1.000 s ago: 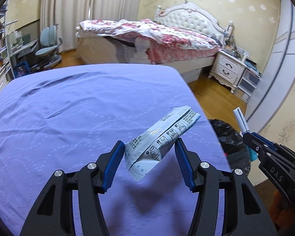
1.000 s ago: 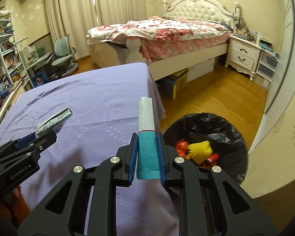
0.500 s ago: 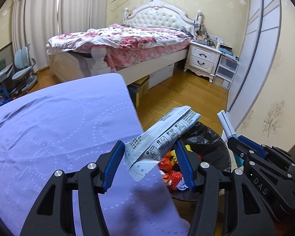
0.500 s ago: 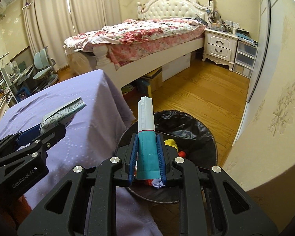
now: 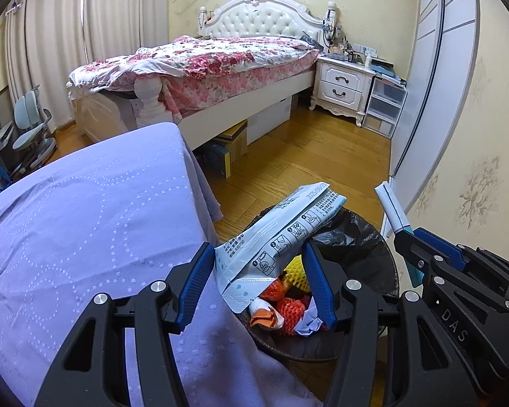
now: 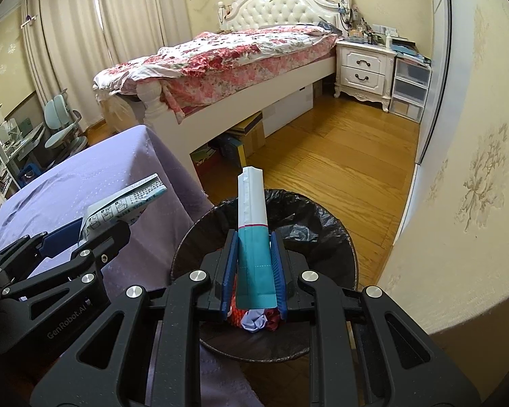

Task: Collect trash
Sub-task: 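Open both tools to drop the wrapper and teal tube into the bin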

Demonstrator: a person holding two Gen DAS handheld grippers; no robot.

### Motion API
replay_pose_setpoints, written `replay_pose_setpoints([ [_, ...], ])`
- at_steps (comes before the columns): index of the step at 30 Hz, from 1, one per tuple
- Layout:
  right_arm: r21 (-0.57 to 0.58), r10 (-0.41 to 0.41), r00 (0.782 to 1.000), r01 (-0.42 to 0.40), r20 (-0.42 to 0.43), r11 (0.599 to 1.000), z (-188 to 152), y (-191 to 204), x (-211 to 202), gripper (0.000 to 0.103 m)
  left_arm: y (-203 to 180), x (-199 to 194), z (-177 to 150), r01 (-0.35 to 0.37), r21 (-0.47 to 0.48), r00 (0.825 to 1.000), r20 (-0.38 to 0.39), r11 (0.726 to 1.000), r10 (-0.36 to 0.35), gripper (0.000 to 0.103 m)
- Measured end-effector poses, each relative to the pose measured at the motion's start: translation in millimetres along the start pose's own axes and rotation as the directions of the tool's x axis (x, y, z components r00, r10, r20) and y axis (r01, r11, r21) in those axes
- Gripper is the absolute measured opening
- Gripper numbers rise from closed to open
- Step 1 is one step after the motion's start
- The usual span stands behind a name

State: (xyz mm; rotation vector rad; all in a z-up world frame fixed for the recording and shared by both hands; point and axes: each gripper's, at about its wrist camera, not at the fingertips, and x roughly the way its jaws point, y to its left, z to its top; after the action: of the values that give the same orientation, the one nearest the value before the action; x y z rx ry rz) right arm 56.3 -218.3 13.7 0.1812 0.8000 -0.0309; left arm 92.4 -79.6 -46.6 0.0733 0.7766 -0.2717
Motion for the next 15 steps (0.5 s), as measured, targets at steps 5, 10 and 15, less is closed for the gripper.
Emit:
replay_pose_setpoints([
  [5,0.014,0.001,1.000,-0.001,-0.004,1.000,2,-6,5,0.020,-5,6,1,0.000,0.007,1.000,-0.014,1.000,0.000,0.056],
  [10,0.020,-0.001,1.000,0.001,-0.005,1.000,4,-10,9,0.020,-8,11,2,0.001,0.014,1.000,-0.022,1.000,-0.001,0.056],
  [15,0.029,0.001,1.000,0.000,-0.009,1.000,6,-13,11,0.020,-7,13,3,0.005,0.004,1.000,-0.022,1.000,-0.005,0.067],
])
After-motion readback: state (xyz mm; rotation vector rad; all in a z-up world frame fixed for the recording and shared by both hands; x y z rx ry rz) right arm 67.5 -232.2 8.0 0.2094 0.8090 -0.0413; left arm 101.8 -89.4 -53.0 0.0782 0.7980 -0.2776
